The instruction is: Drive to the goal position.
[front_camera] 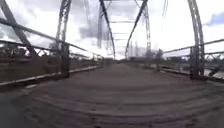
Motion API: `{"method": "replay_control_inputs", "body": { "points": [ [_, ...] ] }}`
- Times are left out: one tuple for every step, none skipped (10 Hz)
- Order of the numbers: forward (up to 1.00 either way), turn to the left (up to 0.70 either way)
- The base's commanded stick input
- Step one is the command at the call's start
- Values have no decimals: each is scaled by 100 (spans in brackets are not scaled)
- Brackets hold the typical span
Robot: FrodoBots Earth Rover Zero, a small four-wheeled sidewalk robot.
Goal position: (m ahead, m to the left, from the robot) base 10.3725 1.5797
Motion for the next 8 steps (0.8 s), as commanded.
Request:
{"method": "replay_control_inputs", "body": {
  "points": [
    [100, 0],
    [100, 0],
    [100, 0],
    [100, 0],
    [100, 0],
    [100, 0],
    [100, 0],
    [100, 0]
  ]
}}
